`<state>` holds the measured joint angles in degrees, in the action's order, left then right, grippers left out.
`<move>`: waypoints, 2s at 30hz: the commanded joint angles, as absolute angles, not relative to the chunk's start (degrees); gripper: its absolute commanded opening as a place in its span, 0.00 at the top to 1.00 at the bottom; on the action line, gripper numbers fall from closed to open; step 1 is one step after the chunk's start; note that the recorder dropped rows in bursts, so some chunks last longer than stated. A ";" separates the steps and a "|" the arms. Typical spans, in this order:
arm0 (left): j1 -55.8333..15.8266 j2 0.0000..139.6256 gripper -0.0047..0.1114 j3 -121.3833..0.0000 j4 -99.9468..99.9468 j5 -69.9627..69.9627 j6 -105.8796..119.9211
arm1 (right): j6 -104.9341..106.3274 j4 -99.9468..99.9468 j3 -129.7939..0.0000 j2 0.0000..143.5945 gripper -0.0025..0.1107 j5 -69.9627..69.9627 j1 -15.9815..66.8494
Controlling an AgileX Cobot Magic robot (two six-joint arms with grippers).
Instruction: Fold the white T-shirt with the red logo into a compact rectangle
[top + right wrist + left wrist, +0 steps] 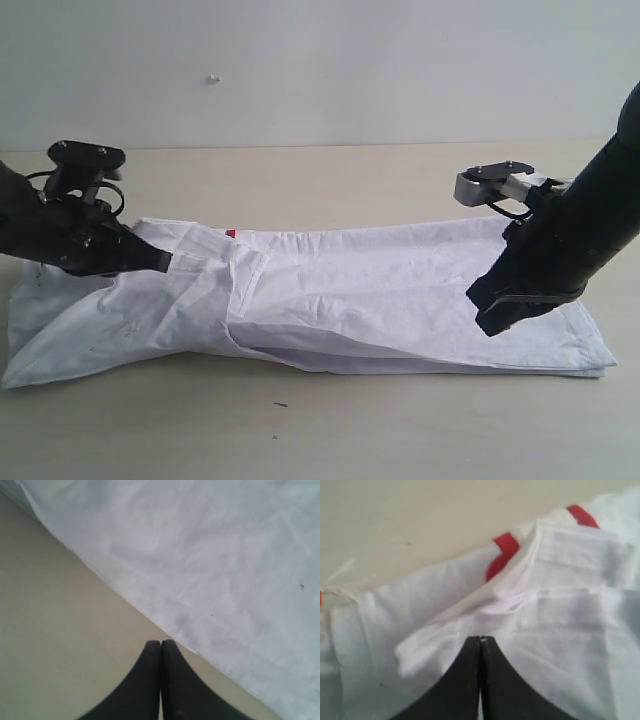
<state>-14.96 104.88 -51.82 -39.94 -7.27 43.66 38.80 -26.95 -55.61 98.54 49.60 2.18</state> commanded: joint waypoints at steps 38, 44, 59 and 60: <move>11.44 104.02 0.32 -55.84 -40.46 -31.53 34.23 | 8.52 -0.65 -55.30 97.97 0.98 43.14 2.01; 11.44 109.12 0.32 -60.37 -39.36 -41.38 34.66 | 8.92 -1.46 -55.30 97.97 0.98 43.93 2.01; 17.20 111.06 0.32 -60.60 -43.95 -40.78 34.79 | 8.92 -1.46 -55.30 97.97 0.98 43.33 2.01; 17.20 111.52 0.32 -60.60 -44.97 -41.53 35.32 | 8.92 -1.46 -55.30 97.97 0.98 43.33 2.01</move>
<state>16.96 110.93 -60.19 -41.69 -39.98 34.48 8.37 -1.48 -55.61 98.54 43.65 2.18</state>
